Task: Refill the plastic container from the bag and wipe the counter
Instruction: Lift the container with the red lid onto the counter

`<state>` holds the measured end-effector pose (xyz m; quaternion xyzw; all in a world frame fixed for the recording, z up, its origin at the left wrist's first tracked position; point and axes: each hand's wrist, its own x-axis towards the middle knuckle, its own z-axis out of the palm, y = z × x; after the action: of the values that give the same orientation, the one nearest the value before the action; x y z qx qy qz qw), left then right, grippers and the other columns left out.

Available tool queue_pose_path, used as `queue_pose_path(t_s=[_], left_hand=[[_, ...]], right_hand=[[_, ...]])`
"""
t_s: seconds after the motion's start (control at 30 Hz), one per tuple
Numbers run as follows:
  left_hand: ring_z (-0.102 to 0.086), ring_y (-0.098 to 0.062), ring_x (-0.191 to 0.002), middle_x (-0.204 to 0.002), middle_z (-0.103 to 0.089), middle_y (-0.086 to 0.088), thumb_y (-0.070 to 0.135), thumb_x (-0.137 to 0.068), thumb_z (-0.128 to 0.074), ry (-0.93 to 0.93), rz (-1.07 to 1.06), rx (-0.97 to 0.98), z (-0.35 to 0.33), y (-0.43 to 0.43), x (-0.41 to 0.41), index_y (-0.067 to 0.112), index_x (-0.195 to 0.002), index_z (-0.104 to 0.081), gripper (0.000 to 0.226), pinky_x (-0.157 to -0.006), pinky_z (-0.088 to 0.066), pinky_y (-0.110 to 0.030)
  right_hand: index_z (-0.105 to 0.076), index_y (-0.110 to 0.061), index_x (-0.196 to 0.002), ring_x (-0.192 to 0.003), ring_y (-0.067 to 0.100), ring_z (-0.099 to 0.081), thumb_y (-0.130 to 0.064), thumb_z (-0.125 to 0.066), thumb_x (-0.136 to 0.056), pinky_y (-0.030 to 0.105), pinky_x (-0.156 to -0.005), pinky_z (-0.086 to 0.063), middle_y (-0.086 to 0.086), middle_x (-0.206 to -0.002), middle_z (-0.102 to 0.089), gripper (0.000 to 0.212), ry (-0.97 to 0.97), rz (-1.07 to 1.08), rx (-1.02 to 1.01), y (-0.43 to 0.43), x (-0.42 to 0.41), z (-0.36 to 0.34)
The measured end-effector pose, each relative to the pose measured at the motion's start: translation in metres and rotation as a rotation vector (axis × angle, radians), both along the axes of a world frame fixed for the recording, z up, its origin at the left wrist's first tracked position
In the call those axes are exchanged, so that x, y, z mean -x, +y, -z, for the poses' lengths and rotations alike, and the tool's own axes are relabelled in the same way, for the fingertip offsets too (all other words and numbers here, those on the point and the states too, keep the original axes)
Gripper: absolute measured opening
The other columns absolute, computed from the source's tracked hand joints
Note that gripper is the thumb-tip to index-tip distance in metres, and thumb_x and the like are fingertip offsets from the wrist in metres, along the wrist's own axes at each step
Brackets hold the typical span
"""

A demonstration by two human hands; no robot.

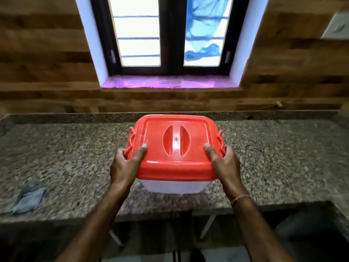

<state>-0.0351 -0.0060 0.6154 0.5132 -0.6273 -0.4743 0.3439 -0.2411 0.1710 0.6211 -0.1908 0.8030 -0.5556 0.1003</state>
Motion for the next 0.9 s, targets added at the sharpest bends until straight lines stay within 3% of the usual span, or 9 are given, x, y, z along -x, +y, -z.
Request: queue_pose_path(t_s=[0.13, 0.27, 0.47, 0.57, 0.6, 0.67, 0.7, 0.77, 0.9], left_hand=[[-0.07, -0.028, -0.089, -0.101, -0.071, -0.004, 0.091, -0.059, -0.064, -0.062, 0.028, -0.003, 0.009, -0.023, 0.08, 0.024, -0.107, -0.06, 0.083, -0.082, -0.06, -0.049], [-0.067, -0.029, -0.097, -0.112, -0.069, -0.009, 0.084, -0.069, -0.064, -0.149, 0.066, -0.046, 0.019, -0.03, 0.149, 0.018, -0.119, -0.059, 0.083, -0.088, -0.057, -0.045], [-0.068, -0.033, -0.091, -0.104, -0.069, -0.009, 0.098, -0.059, -0.048, -0.34, 0.094, -0.097, 0.027, -0.046, 0.2, 0.022, -0.111, -0.057, 0.093, -0.084, -0.057, -0.047], [-0.06, -0.027, -0.101, -0.119, -0.054, -0.008, 0.098, -0.063, -0.041, -0.433, 0.163, -0.003, 0.024, -0.065, 0.209, 0.021, -0.121, -0.055, 0.098, -0.089, -0.052, -0.042], [-0.059, -0.025, -0.103, -0.122, -0.052, -0.008, 0.095, -0.066, -0.042, -0.411, 0.182, 0.014, 0.02, -0.07, 0.214, 0.019, -0.123, -0.055, 0.096, -0.089, -0.052, -0.041], [-0.069, -0.025, -0.092, -0.11, -0.067, -0.01, 0.091, -0.076, -0.043, -0.331, 0.233, -0.035, 0.018, -0.084, 0.225, 0.015, -0.111, -0.063, 0.086, -0.077, -0.058, -0.039], [-0.073, -0.026, -0.083, -0.099, -0.073, -0.013, 0.091, -0.078, -0.04, -0.297, 0.253, -0.083, 0.019, -0.088, 0.23, 0.014, -0.103, -0.067, 0.086, -0.07, -0.061, -0.041], [-0.074, -0.033, -0.076, -0.091, -0.075, -0.019, 0.09, -0.081, -0.036, -0.253, 0.2, -0.181, 0.025, -0.094, 0.235, 0.01, -0.097, -0.068, 0.088, -0.071, -0.063, -0.05], [-0.069, -0.032, -0.067, -0.082, -0.073, -0.02, 0.068, -0.098, -0.034, -0.169, 0.091, -0.215, 0.038, -0.096, 0.234, 0.002, -0.093, -0.069, 0.074, -0.065, -0.06, -0.045]], right_hand=[[-0.057, -0.028, -0.113, -0.094, 0.024, -0.07, -0.079, -0.064, -0.069, 0.047, -0.086, -0.059, 0.0, -0.109, -0.07, 0.069, -0.018, 0.007, -0.057, -0.021, 0.079, 0.003], [-0.061, -0.017, -0.119, -0.091, 0.025, -0.067, -0.065, -0.07, -0.08, 0.035, -0.079, -0.054, 0.005, -0.11, -0.071, 0.062, -0.059, 0.017, -0.145, -0.033, 0.154, 0.011], [-0.054, -0.022, -0.134, -0.101, 0.024, -0.068, -0.072, -0.064, -0.078, 0.041, -0.09, -0.057, -0.001, -0.119, -0.067, 0.076, -0.073, -0.089, -0.257, -0.047, 0.225, 0.031], [-0.046, -0.024, -0.142, -0.114, 0.028, -0.063, -0.078, -0.059, -0.07, 0.048, -0.095, -0.055, 0.006, -0.134, -0.06, 0.091, -0.007, -0.127, -0.33, -0.057, 0.247, 0.031], [-0.042, -0.022, -0.147, -0.12, 0.03, -0.06, -0.072, -0.06, -0.076, 0.047, -0.1, -0.052, 0.009, -0.141, -0.056, 0.088, 0.028, -0.131, -0.347, -0.061, 0.25, 0.029], [-0.034, -0.014, -0.153, -0.128, 0.034, -0.054, -0.059, -0.058, -0.091, 0.042, -0.102, -0.047, 0.014, -0.148, -0.05, 0.08, 0.084, -0.139, -0.389, -0.072, 0.258, 0.032], [-0.032, -0.012, -0.154, -0.129, 0.035, -0.054, -0.059, -0.053, -0.094, 0.041, -0.099, -0.045, 0.015, -0.149, -0.05, 0.079, 0.111, -0.142, -0.418, -0.075, 0.26, 0.033], [-0.03, -0.013, -0.156, -0.128, 0.035, -0.055, -0.064, -0.045, -0.096, 0.041, -0.098, -0.046, 0.015, -0.148, -0.051, 0.08, 0.124, -0.154, -0.456, -0.081, 0.264, 0.035], [-0.038, -0.014, -0.149, -0.113, 0.033, -0.063, -0.068, -0.04, -0.095, 0.041, -0.092, -0.053, 0.013, -0.135, -0.06, 0.077, 0.1, -0.161, -0.47, -0.083, 0.272, 0.039]])
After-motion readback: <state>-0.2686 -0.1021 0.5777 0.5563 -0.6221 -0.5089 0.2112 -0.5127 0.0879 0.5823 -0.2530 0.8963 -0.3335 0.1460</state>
